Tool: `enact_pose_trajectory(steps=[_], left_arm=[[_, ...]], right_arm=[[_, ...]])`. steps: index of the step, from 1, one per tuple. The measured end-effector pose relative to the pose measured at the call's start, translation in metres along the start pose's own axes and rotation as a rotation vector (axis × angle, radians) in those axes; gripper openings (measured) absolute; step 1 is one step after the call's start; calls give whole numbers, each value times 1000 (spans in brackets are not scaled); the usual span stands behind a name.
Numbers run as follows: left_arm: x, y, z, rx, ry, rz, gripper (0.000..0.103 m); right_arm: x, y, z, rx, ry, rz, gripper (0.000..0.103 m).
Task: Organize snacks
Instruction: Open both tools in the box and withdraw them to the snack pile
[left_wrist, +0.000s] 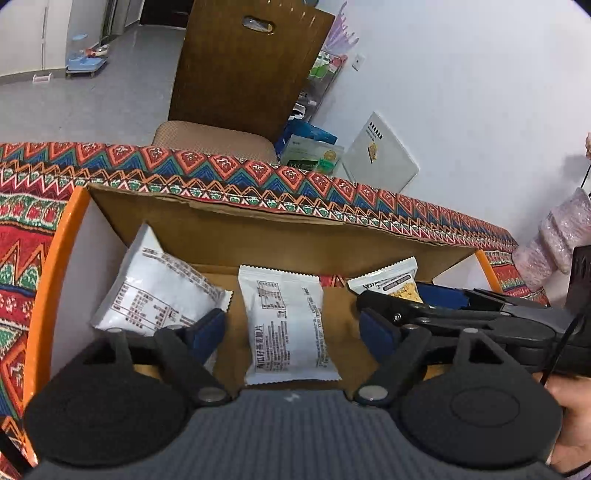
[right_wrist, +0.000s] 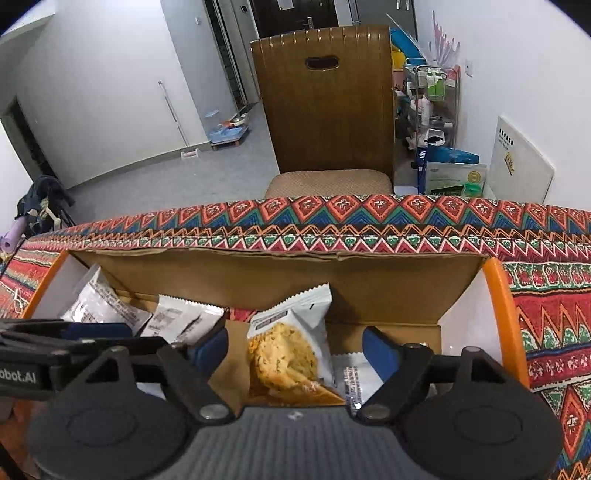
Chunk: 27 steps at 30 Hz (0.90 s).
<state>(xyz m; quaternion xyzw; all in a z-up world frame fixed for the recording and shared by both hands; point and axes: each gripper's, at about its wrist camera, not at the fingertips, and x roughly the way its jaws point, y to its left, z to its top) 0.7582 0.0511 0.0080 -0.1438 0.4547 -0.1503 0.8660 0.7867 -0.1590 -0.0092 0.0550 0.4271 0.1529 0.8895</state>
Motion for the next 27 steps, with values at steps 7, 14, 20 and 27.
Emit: enact_pose_trajectory(steps=[7, 14, 20, 27], left_arm=[[-45, -16, -2, 39, -83, 65, 87], [-135, -53, -10, 103, -128, 111, 95], [-217, -98, -39, 196, -186, 134, 100], [-313, -138, -99, 229, -263, 191, 103]], right_arm=[[-38, -5, 4, -4, -62, 38, 82], [-129, 3, 2, -40, -109, -1, 82], [-226, 12, -16, -75, -162, 1, 88], [-342, 38, -59, -144, -247, 10, 94]])
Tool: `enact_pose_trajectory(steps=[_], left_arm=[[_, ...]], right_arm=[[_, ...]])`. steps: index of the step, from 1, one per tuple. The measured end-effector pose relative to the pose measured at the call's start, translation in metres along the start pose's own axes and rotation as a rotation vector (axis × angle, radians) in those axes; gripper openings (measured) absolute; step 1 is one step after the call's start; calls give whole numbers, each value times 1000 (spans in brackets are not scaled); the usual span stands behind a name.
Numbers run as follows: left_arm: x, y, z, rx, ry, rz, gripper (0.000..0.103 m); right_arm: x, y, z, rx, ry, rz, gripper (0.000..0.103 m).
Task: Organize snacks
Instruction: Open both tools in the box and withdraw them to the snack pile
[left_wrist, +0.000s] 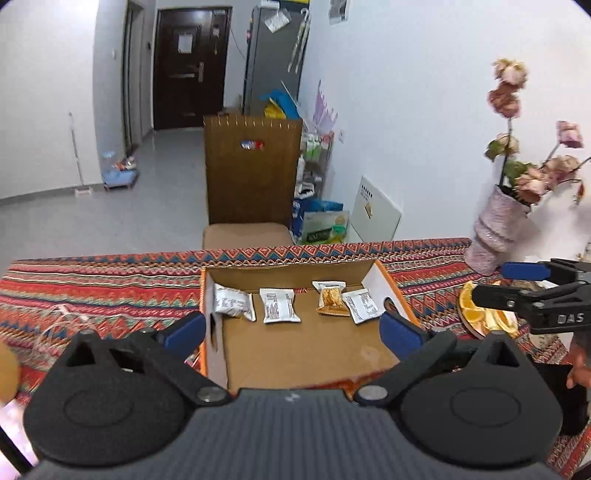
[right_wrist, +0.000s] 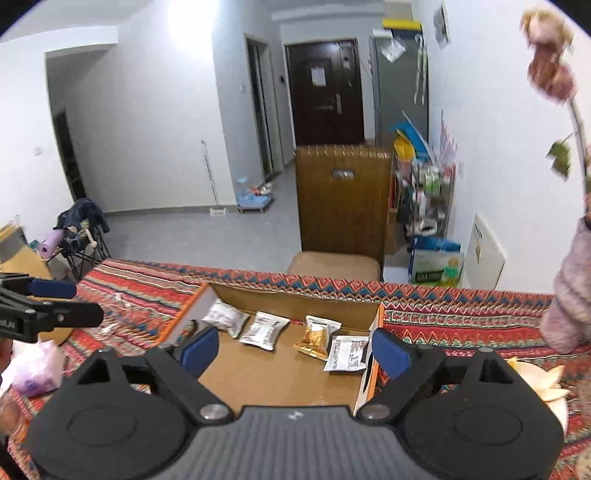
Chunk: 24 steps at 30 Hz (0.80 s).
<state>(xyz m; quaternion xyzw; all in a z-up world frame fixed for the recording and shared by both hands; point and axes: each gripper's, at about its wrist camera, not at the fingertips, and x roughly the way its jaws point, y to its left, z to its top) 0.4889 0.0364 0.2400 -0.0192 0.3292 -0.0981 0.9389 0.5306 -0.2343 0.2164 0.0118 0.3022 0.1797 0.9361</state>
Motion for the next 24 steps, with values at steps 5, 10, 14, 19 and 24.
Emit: enact_pose_trajectory(steps=[5, 10, 14, 19, 24], left_arm=[[-69, -16, -39, 5, -63, -12, 103], [-125, -32, -96, 44, -150, 9, 103], [-167, -43, -157, 68, -265, 50, 103], [-183, -61, -244, 117, -359, 120, 103], [-176, -61, -310, 58, -284, 95, 103]], right_arm=[[-76, 16, -23, -17, -58, 41, 99], [-146, 33, -71, -44, -142, 48, 103], [-184, 40, -124, -52, -213, 50, 103], [-212, 53, -204, -83, -293, 52, 103], [-224, 68, -277, -132, -335, 21, 103]])
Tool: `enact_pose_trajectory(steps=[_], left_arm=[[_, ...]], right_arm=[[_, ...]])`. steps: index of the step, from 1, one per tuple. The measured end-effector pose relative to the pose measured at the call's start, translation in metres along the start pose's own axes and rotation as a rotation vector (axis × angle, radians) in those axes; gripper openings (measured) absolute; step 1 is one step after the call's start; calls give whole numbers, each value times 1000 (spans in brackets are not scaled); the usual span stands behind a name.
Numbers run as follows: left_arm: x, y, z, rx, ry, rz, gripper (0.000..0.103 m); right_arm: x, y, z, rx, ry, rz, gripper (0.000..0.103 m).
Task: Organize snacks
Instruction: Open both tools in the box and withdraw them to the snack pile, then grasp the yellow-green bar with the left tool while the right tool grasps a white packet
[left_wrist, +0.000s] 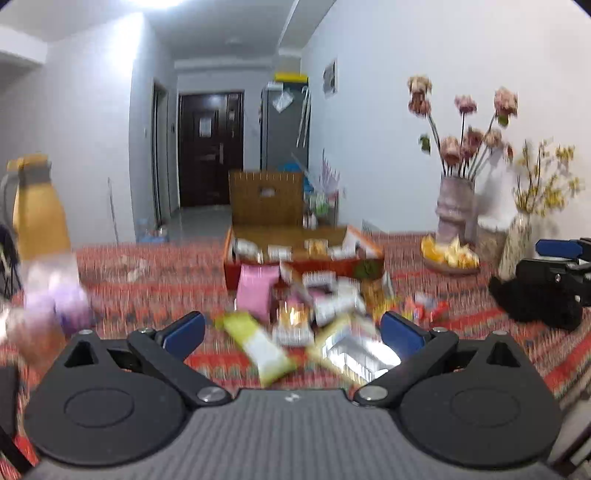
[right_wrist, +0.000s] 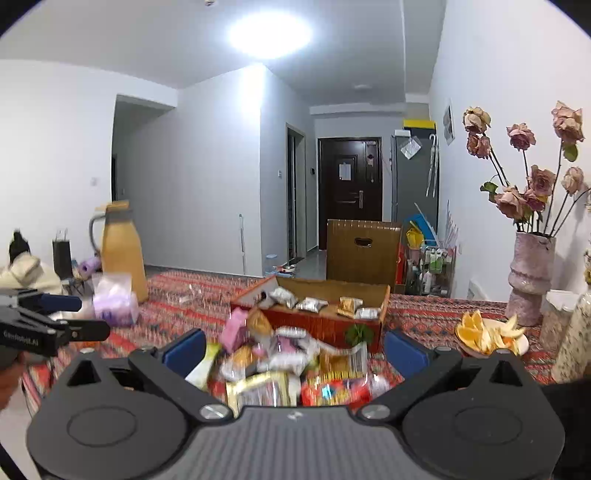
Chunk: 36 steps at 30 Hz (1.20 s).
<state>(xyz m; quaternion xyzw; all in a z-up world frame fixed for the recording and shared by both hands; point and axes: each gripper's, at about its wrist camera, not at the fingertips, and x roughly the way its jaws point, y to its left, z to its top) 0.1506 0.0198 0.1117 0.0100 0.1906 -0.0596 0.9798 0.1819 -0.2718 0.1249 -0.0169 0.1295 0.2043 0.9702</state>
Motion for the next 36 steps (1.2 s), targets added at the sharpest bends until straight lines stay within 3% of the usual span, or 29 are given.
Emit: enact_pose_trajectory(steps=[6, 10, 13, 20, 24, 29, 36], left_arm=[[-6, 10, -52, -53, 75, 55, 103], [0, 19, -71, -113, 148, 63, 103], [5, 25, -73, -131, 151, 78, 103], [30, 37, -61, -189, 162, 62, 103], [60, 38, -51, -185, 180, 39, 98], [112, 41, -32, -159, 188, 43, 86], [201, 54, -16, -150, 259, 42, 84]], right_arm=[[-17, 28, -75, -102, 44, -94, 103], [-16, 38, -106, -80, 115, -97, 103], [-11, 41, -116, -60, 145, -82, 103], [5, 42, -106, -52, 112, -68, 100], [26, 39, -98, -52, 113, -45, 92], [68, 27, -86, -31, 163, -68, 88], [141, 8, -61, 30, 195, -40, 77]])
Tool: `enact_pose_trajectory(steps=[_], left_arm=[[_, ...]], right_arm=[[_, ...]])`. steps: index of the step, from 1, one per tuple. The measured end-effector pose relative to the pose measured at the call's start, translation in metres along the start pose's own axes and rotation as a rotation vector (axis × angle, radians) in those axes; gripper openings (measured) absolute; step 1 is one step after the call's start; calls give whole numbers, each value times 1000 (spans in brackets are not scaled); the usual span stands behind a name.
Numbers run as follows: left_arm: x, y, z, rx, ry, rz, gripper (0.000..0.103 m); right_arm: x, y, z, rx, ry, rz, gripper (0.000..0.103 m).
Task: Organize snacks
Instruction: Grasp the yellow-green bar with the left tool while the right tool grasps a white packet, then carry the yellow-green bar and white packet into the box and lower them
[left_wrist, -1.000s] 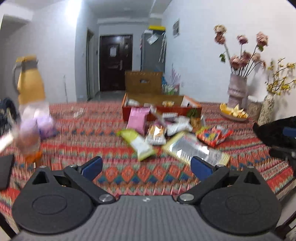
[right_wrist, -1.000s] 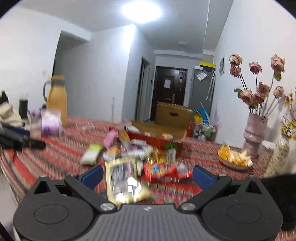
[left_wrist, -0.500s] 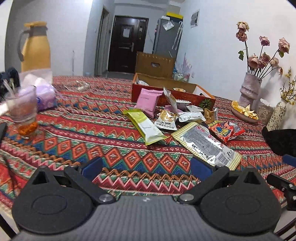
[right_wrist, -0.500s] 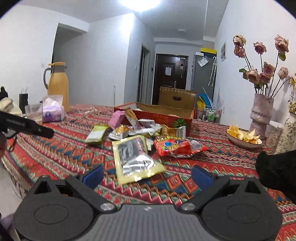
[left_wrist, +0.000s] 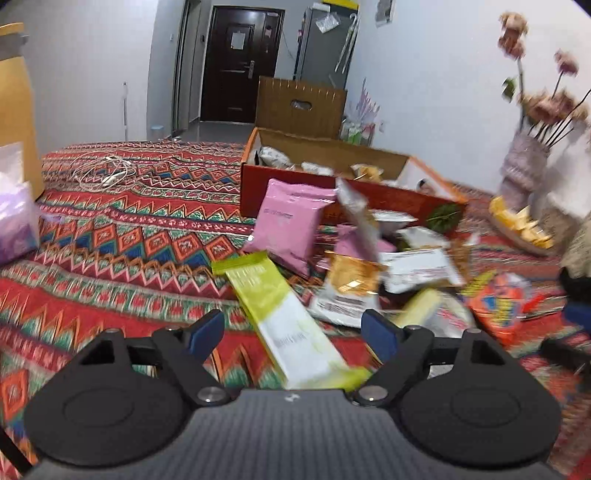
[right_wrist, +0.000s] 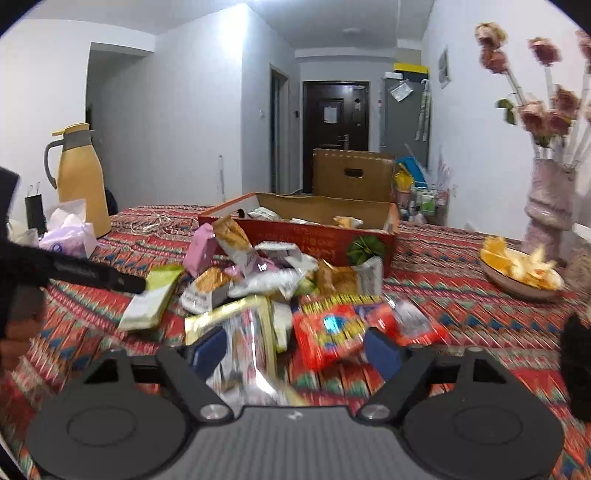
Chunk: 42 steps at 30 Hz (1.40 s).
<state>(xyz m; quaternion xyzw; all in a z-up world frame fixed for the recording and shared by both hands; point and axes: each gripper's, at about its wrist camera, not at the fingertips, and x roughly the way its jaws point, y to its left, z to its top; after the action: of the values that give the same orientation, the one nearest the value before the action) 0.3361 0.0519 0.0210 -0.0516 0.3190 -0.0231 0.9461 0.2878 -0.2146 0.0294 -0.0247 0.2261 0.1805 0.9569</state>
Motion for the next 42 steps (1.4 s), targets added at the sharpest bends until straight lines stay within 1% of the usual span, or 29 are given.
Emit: enact_pose_trajectory(steps=[1, 2, 3, 4, 5, 6, 7, 9, 11, 12, 14, 15, 16, 17, 18, 19, 22, 25, 29, 33, 37, 42], left_arm=[[11, 0, 2, 10, 9, 16, 84], [22, 1, 3, 14, 16, 14, 84], [30, 3, 5, 9, 28, 10, 84], [38, 6, 7, -7, 35, 4, 84], [44, 9, 8, -20, 30, -8, 84], [46, 12, 9, -26, 17, -17, 84], [48, 14, 8, -28, -3, -34, 84], [50, 19, 5, -39, -8, -70, 82], [54, 24, 2, -68, 11, -92, 72], [51, 24, 2, -63, -2, -93, 69], [50, 22, 1, -49, -6, -99, 52], [51, 22, 1, -51, -1, -96, 50], [49, 23, 1, -53, -3, -98, 41], [47, 24, 1, -53, -8, -102, 38], [45, 25, 0, -54, -17, -95, 38], [43, 26, -1, -57, -23, -83, 38], [32, 30, -2, -66, -27, -65, 37], [5, 30, -3, -66, -61, -59, 37], [-43, 26, -9, -69, -118, -42, 37], [-83, 18, -17, -62, -146, -40, 37], [-104, 7, -18, -34, -167, -51, 37], [-112, -12, -16, -5, -175, -59, 37]], right_arm=[[12, 1, 8, -10, -2, 16, 75], [21, 3, 13, -22, 0, 31, 74], [34, 6, 21, -37, 9, 51, 68], [47, 9, 27, -50, 21, 67, 58], [62, 14, 35, -73, 31, 86, 53], [74, 18, 41, -93, 32, 95, 50], [88, 24, 48, -115, 35, 104, 50], [116, 35, 58, -144, 47, 110, 50], [142, 45, 63, -161, 66, 113, 50], [153, 51, 65, -182, 71, 115, 50], [173, 60, 68, -216, 69, 101, 50], [181, 64, 70, -228, 70, 100, 50], [189, 67, 71, -228, 80, 103, 37], [195, 67, 73, -217, 85, 107, 29], [197, 67, 74, -205, 84, 104, 9], [197, 68, 75, -199, 84, 99, 10], [181, 68, 69, -193, 70, 95, 9], [152, 65, 65, -196, 38, 69, 9], [91, 50, 58, -138, -22, 58, 9], [39, 36, 39, -79, -30, 55, 9], [1, 24, 19, -17, -28, 26, 9], [-27, 11, 3, 18, -33, 9, 9]])
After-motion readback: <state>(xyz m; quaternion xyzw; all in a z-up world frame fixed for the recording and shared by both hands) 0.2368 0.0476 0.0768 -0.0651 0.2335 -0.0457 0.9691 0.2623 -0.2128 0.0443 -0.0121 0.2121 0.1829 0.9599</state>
